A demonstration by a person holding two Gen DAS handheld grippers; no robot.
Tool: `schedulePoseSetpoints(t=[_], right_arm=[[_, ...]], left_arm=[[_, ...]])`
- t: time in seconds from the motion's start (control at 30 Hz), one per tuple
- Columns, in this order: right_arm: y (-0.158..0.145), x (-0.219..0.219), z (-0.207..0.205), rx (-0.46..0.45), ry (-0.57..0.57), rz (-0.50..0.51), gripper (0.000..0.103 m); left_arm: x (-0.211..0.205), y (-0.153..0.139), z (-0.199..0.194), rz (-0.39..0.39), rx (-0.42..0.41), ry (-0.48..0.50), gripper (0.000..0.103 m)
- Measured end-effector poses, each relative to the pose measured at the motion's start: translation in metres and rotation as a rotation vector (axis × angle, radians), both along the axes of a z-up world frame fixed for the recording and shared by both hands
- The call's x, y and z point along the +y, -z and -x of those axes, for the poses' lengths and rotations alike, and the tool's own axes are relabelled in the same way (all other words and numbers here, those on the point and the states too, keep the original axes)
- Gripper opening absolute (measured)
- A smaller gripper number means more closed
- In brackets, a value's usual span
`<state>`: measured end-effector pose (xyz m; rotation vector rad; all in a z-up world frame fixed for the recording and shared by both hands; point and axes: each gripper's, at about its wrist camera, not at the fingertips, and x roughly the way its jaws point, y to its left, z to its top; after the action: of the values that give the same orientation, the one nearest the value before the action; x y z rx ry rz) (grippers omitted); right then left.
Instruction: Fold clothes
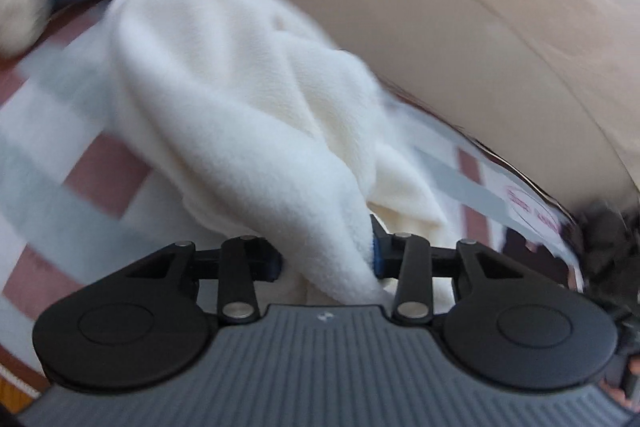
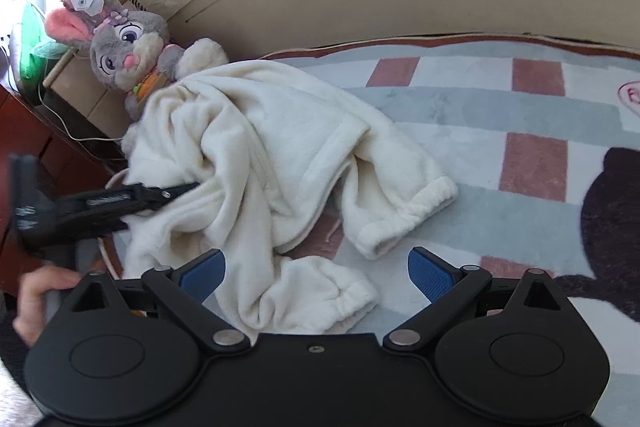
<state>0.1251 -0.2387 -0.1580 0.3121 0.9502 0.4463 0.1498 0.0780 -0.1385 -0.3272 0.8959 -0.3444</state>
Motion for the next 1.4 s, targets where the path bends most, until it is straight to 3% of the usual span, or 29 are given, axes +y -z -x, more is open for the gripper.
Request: schedulePoseSetpoints(t=[0.1,0.2,0.27,0.37,0.5,0.67,0.87,1.0,1.07,1.13,1.27,1.33,1.4], right_arm=[[-0.009,-0.002,0.010,-0.080,0.030,0.102,0.097],[-0.020,-0.012,0.022,-0.152,0.054,0.110,0.097],[-0.025,-0.022,0.027,-0.170,0.066,0.087,0.097],[-0.032,-0.044,0.039,-0.204,0.105,0.040,0.097],[-0.038,-0.081,0.060,-0.263,0.229,-0.003,0.097],[-0.040,-0.135,0.083,-0.262,0.313,-0.103,0.097],[-0.050,-0.174,0.129,-0.327,0.378,0.104,0.097],[-0.052,-0.186,0.151,-0.373,0.334,0.048,0.097],[-0.050,-0.188,0.158,-0.378,0.322,0.001,0.097],[-0.044,-0.189,0.160,-0.355,0.315,-0.015,0.097],[-0.022,-0.180,0.154,-0.251,0.361,0.167,0.097],[-0.014,-0.172,0.154,-0.250,0.406,0.276,0.097],[-0.010,-0.166,0.153,-0.259,0.421,0.326,0.097]], left_arm=[[-0.035,-0.027,0.011,-0.061,-0.082,0.080,0.035],[-0.067,-0.053,0.014,-0.102,-0.161,0.156,0.035],[-0.082,-0.060,0.018,-0.035,-0.174,0.203,0.035],[-0.097,-0.063,0.018,0.192,-0.132,0.255,0.034],[-0.146,-0.082,0.027,0.181,-0.165,0.344,0.034],[-0.197,-0.113,0.042,0.205,-0.211,0.462,0.033],[-0.225,-0.165,0.087,0.233,-0.315,0.585,0.033],[-0.242,-0.187,0.108,0.274,-0.314,0.686,0.033],[-0.271,-0.189,0.119,0.215,-0.339,0.752,0.035],[-0.313,-0.177,0.123,0.079,-0.334,0.785,0.038],[-0.372,-0.121,0.109,-0.342,-0.204,0.717,0.045],[-0.373,-0.092,0.107,-0.452,-0.184,0.694,0.048],[-0.363,-0.076,0.113,-0.504,-0.243,0.669,0.053]])
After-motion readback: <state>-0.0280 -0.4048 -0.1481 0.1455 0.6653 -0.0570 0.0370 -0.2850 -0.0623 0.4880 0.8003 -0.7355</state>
